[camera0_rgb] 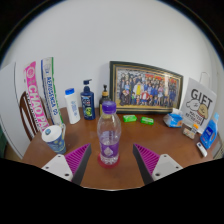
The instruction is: Pour water
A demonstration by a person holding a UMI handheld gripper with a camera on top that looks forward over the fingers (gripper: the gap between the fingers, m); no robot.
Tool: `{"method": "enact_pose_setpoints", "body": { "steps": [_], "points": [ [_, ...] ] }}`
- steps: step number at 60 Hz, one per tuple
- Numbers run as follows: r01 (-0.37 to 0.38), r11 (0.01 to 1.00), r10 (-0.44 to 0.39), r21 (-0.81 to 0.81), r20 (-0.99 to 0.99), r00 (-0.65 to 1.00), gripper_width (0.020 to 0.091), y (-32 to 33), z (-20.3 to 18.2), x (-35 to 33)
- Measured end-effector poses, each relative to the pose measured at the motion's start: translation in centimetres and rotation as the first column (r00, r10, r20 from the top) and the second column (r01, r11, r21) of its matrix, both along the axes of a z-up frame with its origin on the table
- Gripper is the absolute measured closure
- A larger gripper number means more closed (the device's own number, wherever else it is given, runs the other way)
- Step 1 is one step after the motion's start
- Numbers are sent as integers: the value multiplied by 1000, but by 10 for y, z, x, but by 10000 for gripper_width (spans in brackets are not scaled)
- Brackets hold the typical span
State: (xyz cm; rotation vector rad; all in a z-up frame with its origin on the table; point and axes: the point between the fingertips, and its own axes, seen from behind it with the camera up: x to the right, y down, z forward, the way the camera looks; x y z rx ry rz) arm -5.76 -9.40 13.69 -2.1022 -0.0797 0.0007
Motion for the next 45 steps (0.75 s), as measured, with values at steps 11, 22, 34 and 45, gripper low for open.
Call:
{"method": "enact_pose_setpoints", "body": {
  "steps": [11,22,34,45],
  "points": [
    [74,996,-72,-54,28,997,252,-76,46,-4],
    [56,996,-52,-76,57,997,249,-126,70,-16],
    [32,995,-30,-97,19,999,251,-161,74,-24],
    [20,996,-16,-92,39,999,251,-172,76,-20]
  ]
}}
